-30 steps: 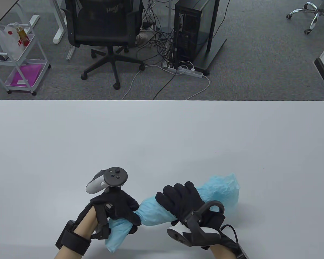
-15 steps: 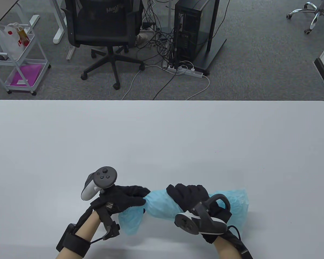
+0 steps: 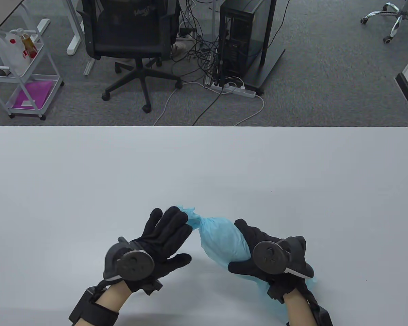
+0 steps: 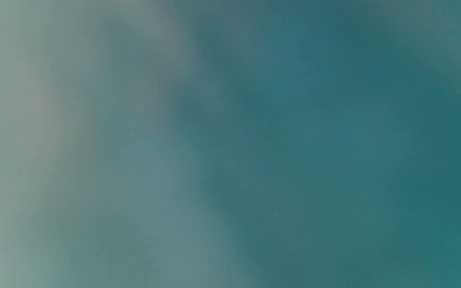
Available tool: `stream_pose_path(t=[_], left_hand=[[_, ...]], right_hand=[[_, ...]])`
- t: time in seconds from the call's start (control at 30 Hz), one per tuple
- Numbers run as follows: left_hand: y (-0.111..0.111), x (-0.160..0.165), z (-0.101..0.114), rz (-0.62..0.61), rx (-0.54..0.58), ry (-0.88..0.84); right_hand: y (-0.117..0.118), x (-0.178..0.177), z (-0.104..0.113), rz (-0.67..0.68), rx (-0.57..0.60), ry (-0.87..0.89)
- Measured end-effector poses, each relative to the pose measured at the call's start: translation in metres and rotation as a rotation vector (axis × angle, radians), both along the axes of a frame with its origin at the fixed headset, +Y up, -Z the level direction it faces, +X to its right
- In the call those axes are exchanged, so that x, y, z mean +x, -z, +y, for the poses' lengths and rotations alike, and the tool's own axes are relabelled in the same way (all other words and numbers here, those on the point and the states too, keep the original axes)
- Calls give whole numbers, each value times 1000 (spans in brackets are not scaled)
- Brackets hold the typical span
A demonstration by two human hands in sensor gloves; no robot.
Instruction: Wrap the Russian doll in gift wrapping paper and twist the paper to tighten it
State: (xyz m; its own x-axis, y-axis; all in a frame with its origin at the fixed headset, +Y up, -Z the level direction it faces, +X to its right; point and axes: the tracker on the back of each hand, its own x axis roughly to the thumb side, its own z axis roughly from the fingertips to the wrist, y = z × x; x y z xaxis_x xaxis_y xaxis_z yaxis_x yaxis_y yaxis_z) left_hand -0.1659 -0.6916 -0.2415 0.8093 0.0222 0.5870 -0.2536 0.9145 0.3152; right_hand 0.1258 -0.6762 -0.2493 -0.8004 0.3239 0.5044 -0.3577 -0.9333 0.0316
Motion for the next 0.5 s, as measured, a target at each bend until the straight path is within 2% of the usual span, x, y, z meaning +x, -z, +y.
stream_pose_path(t=[0.03,0.1,0.13,0.23,0.37,0.43,0.5], left_hand=[[-4,4,-2,79,118,86],[-7,7,-2,134,222,154],[-7,8,-2,146,237,157],[-7,6,0,154,225,78],[-6,-2,6,92,227,-24],[-2,-4,8,67,166,-40],[5,-5,11,38,32,-109]], right_hand=[[0,-3,0,39,-23,21],[-1,-9,-1,88,-56,34],[-1,-12,-2,111,-66,40],[-4,-25,-6,192,-111,55],[-4,-33,-8,203,-116,25],[-4,-32,-9,189,-112,14],[-3,-28,-10,151,-87,-23]])
